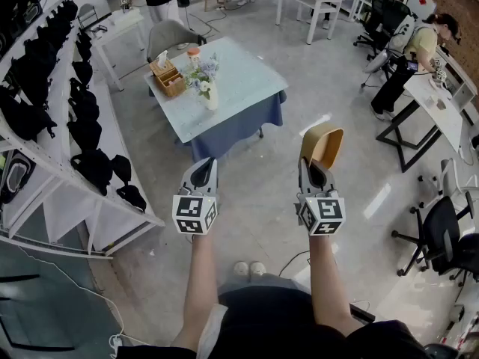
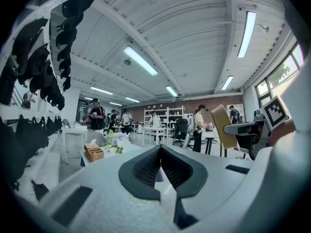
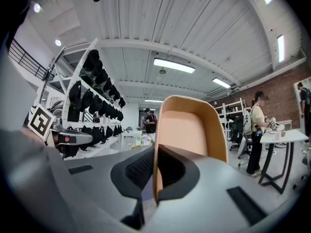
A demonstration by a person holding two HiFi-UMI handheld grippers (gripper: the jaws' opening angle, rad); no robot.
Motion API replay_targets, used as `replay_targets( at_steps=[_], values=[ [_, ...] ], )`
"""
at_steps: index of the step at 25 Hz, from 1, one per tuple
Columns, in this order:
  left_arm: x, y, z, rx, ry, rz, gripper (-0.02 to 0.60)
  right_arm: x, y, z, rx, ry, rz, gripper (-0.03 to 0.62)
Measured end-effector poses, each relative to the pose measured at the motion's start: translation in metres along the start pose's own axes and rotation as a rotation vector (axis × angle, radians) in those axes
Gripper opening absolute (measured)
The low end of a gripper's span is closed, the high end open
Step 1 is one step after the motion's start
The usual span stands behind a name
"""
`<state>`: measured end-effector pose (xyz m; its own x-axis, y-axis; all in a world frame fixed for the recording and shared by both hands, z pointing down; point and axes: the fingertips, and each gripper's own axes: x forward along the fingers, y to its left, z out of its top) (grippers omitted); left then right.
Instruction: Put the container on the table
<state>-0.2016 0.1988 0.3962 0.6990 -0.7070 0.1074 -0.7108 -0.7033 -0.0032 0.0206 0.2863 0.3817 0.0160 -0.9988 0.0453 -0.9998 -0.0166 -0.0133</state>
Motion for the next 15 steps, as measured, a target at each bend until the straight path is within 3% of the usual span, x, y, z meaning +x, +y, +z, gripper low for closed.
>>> replay_targets(
  at_steps=[15],
  values=[
    [-0.0001,-0.0001,-0.0040,-0.001,0.007,-0.005,0.009,0.0008,0.0044,-0.0078,0.006,0.020,0.019,0.002]
  ],
)
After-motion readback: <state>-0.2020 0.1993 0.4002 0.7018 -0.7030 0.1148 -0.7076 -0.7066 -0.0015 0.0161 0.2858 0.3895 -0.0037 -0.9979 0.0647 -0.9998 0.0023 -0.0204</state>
